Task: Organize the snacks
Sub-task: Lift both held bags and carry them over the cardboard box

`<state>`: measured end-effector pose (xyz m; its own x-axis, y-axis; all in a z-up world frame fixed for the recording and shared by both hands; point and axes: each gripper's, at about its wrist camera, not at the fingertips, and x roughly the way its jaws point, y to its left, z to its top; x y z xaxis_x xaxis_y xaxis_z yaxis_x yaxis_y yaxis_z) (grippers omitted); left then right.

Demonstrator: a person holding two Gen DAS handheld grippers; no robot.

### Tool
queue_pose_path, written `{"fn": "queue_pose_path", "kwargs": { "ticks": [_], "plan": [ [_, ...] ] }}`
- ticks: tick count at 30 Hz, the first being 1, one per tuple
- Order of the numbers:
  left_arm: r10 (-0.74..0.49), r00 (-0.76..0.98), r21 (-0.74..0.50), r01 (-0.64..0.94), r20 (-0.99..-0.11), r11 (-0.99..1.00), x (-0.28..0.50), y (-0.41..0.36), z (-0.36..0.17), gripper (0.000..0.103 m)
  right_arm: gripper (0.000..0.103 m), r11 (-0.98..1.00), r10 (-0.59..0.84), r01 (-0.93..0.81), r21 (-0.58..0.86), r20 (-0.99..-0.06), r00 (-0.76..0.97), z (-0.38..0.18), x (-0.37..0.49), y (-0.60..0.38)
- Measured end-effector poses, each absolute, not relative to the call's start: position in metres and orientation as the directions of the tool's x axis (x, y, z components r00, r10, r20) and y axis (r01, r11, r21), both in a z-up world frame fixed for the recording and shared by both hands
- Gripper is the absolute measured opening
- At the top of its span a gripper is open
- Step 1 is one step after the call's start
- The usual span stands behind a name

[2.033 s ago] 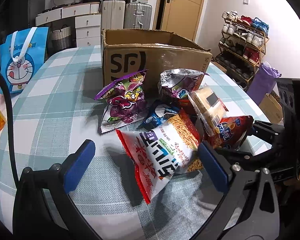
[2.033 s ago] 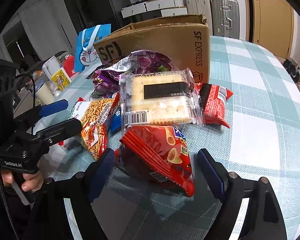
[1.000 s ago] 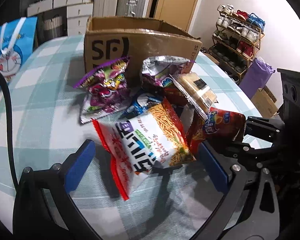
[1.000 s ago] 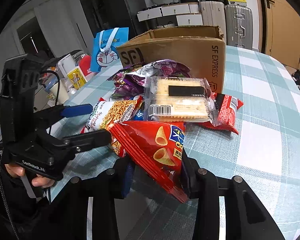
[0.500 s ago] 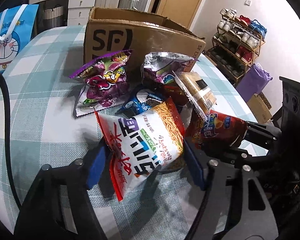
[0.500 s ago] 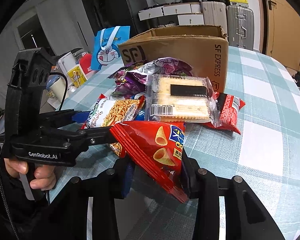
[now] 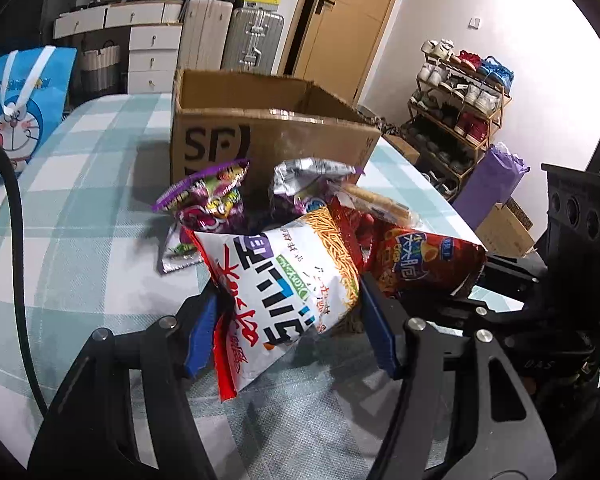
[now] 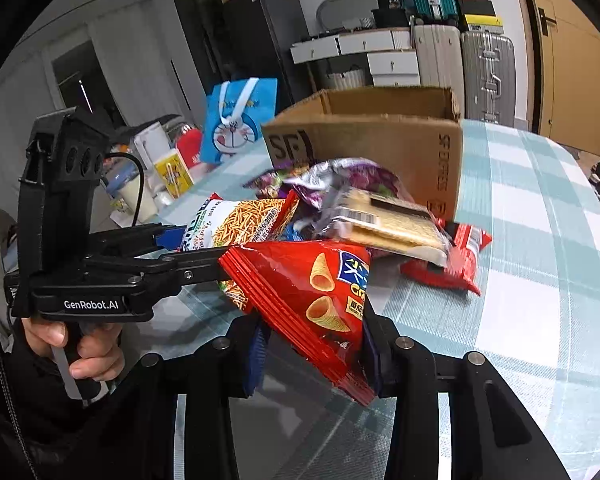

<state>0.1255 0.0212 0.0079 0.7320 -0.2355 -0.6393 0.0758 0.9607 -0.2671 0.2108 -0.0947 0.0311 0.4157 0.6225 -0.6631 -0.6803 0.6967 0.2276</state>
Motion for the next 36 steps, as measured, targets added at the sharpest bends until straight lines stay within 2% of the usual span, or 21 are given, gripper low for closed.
{"fn": "queue_pose_path", "kwargs": {
  "ticks": [12,19,27,36],
  "plan": [
    [-0.197,0.797,-0.266,0.047,-0.571,0.963,0.101,0.044,0.050,0.061,0.040,0.670,0.674,-0.702,0.241,-0.593,0.440,0.060,0.196,-0.100],
    [-0.163,0.821,-0.268,0.013,-0.547,0.963,0.092,0.058,0.072,0.061,0.040,0.699,0.652,-0.689,0.189,-0.564,0.507,0.080,0.192,-0.100],
    [-0.137,0.843,-0.258,-0.002,-0.520,0.966,0.103,0.066,0.093,0.062,0.040,0.719,0.642,-0.679,0.150,-0.517,0.566,0.105,0.204,-0.100],
    [-0.086,0.861,-0.224,-0.033,-0.502,0.974,0.129,0.075,0.115,0.062,0.040,0.761,0.618,-0.625,0.172,-0.484,0.620,0.120,0.239,-0.111]
  ]
}}
